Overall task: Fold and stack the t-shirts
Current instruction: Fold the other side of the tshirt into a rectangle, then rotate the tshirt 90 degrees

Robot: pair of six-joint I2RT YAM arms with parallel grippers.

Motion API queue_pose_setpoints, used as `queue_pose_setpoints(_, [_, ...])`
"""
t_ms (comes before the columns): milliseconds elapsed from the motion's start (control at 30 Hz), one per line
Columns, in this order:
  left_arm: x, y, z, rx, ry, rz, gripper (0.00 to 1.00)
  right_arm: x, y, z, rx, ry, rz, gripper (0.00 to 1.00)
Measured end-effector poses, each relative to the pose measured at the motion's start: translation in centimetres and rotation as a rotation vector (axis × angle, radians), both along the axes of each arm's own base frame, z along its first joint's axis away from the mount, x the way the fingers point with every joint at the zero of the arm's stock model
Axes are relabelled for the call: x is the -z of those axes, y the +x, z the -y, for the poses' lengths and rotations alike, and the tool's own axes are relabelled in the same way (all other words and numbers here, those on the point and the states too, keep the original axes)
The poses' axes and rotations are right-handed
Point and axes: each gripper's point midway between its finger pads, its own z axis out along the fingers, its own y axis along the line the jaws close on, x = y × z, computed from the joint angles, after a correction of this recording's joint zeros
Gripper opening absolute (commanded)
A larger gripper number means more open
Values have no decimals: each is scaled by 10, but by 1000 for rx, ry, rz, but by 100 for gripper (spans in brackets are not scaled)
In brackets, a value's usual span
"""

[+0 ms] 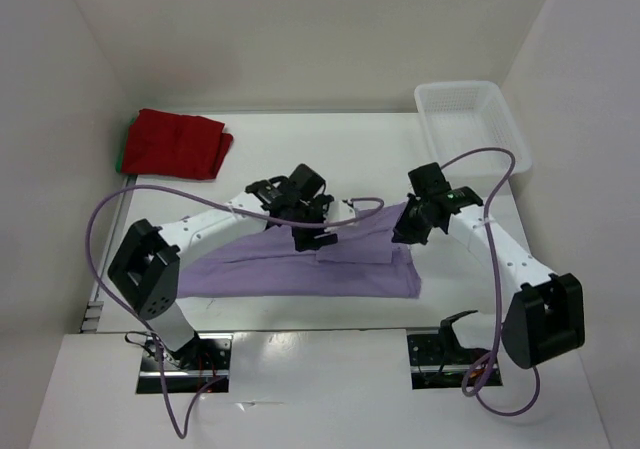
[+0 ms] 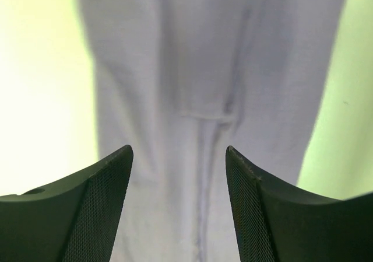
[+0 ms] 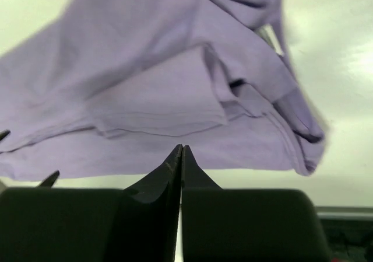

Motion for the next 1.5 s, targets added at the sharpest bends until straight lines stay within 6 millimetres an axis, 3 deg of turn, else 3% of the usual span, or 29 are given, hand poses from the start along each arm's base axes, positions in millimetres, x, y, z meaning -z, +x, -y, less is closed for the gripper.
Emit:
queue_pose_setpoints(100, [-15, 20, -13, -69, -40, 13, 72, -9, 11, -8, 0, 39, 39, 0])
queue_pose_setpoints(233, [-14, 54, -61, -260, -48, -20, 72, 24, 21, -16, -12, 39, -44, 0])
queue_pose_setpoints(367, [-7, 94, -144, -538, -52, -41, 72, 69, 17, -15, -28, -4, -167, 0])
queue_pose_setpoints(467, [7, 100, -221, -749, -31, -73, 72, 87, 20, -13, -45, -35, -217, 0])
queue_pose_setpoints(500, [11, 97, -243, -809, -21, -80, 72, 89, 22, -14, -51, -38, -223, 7])
queue_pose_setpoints(533, [14, 94, -262, -862, -10, -87, 74, 87, 26, -15, -55, -39, -215, 17])
queue_pose_setpoints(567, [15, 90, -278, -904, 1, -86, 74, 84, 31, -16, -54, -41, -199, 34])
queue_pose_setpoints(667, [11, 85, -311, -980, 25, -49, 77, 61, 46, -16, -43, -47, -107, 49])
queue_pose_setpoints(800, [7, 81, -350, -1065, 48, 13, 81, 8, 47, -6, 11, -43, 50, 66])
queue_pose_setpoints(867, [13, 80, -367, -1096, 66, 18, 83, -6, 35, -2, 43, -24, 97, 70])
queue_pose_setpoints(933, [22, 82, -379, -1121, 67, 3, 87, -8, 13, 4, 88, 0, 101, 76])
queue_pose_setpoints(1100, [49, 95, -385, -1123, 6, -100, 91, 17, -42, 15, 203, 32, 4, 99])
queue_pose_setpoints(1233, [65, 110, -378, -1100, -30, -140, 91, 33, -59, 16, 283, 59, -55, 100])
queue_pose_setpoints(1433, [77, 113, -383, -1133, -15, -150, 67, 49, -66, 16, 355, 39, -128, 100])
queue_pose_setpoints(1500, [79, 111, -389, -1147, -5, -144, 53, 56, -69, 15, 365, 27, -152, 100])
